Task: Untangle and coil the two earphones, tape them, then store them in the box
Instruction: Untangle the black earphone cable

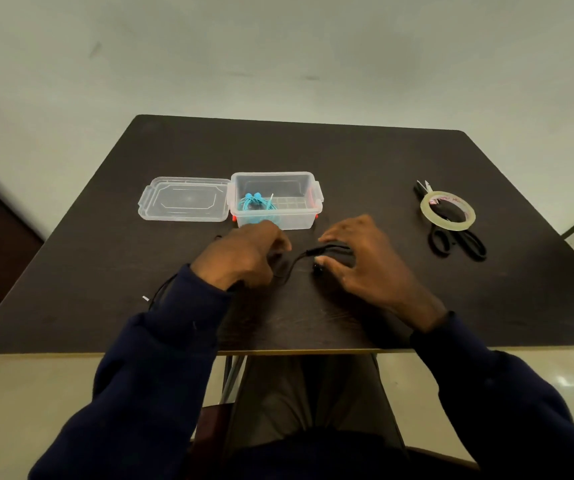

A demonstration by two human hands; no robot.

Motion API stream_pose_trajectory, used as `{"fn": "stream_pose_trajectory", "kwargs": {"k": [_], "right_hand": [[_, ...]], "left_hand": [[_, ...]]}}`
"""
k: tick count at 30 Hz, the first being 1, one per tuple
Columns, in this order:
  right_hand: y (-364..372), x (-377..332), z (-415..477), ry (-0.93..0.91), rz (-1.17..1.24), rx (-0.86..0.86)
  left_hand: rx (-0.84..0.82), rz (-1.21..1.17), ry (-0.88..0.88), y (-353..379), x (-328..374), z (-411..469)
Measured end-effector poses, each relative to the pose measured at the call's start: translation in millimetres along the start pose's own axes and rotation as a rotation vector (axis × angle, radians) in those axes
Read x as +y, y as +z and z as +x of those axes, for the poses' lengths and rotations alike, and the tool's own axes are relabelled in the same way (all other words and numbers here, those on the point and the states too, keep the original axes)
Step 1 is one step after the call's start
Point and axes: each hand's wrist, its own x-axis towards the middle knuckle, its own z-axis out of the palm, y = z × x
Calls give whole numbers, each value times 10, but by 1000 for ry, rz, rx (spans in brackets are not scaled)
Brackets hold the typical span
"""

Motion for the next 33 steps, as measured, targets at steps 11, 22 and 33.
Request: {"fn": "stream_pose_trajectory", "kwargs": {"k": [11, 22, 33], "right_hand": [[100, -71, 267, 302, 162, -195], [-17, -127, 275, 137, 468, 146], [-299, 66, 190, 113, 641, 20]], "left_hand": [[-142, 17, 140, 163, 32, 151], [296, -897, 187, 256, 50, 179], [422, -1264, 163, -93, -225, -60]]}}
